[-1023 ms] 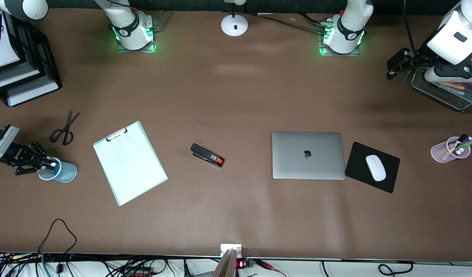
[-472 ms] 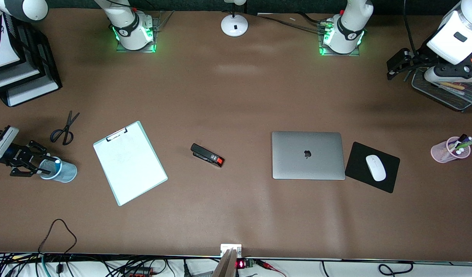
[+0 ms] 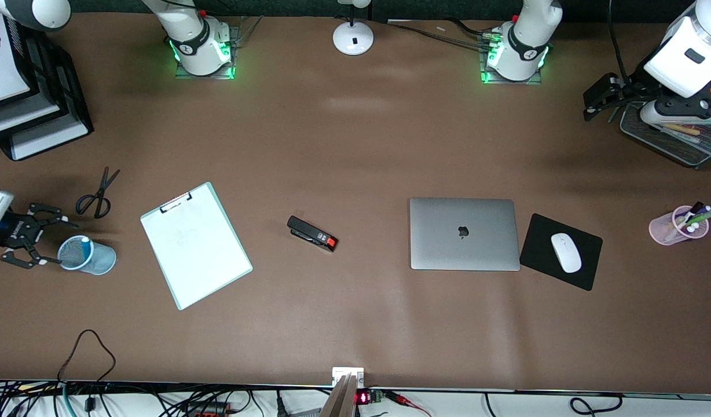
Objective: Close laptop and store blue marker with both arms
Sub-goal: 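Lower the blue marker into the pale blue cup and open the right gripper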
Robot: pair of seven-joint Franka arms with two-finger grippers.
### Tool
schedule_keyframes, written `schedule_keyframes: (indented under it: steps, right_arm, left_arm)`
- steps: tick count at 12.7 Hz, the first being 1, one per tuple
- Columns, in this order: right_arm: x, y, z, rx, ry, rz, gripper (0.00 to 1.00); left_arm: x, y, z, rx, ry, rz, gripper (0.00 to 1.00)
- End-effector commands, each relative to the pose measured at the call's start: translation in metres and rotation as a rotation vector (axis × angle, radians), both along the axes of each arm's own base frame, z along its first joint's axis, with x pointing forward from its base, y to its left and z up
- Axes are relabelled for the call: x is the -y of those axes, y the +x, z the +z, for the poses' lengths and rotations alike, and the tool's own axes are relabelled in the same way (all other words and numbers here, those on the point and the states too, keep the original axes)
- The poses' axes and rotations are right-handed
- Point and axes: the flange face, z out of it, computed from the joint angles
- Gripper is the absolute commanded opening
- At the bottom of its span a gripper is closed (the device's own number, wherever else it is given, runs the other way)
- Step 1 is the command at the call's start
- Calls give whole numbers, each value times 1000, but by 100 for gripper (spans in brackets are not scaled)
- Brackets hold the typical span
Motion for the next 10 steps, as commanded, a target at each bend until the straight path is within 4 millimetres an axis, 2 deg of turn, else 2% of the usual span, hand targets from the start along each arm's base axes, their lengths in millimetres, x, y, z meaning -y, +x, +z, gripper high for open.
schedule_keyframes:
  steps: [1,3,4,6,8,9,10]
  right_arm:
    - [-5,-5,51,-86,-42,-35,100]
    - [-13,-7,77,-134,-61,-54,100]
    - [-24,-6,91,-159,-71,-61,100]
    - [-52,0,123,-192,-107,-82,100]
    - [-77,9,143,-250,-139,-139,100]
    - [-91,15,166,-240,-172,-149,100]
    - [-105,20,177,-251,-187,-150,100]
  left_arm:
    - [-2,-1,2,9,-18,-21,100]
    - [-3,-1,1,8,-17,-21,100]
    - [-3,0,-1,5,-15,-21,100]
    - [-2,1,-1,4,-14,-19,100]
    - [-2,1,-2,2,-14,-19,100]
    - [-1,1,-2,2,-14,-21,100]
    - [-2,1,-2,2,-14,-19,100]
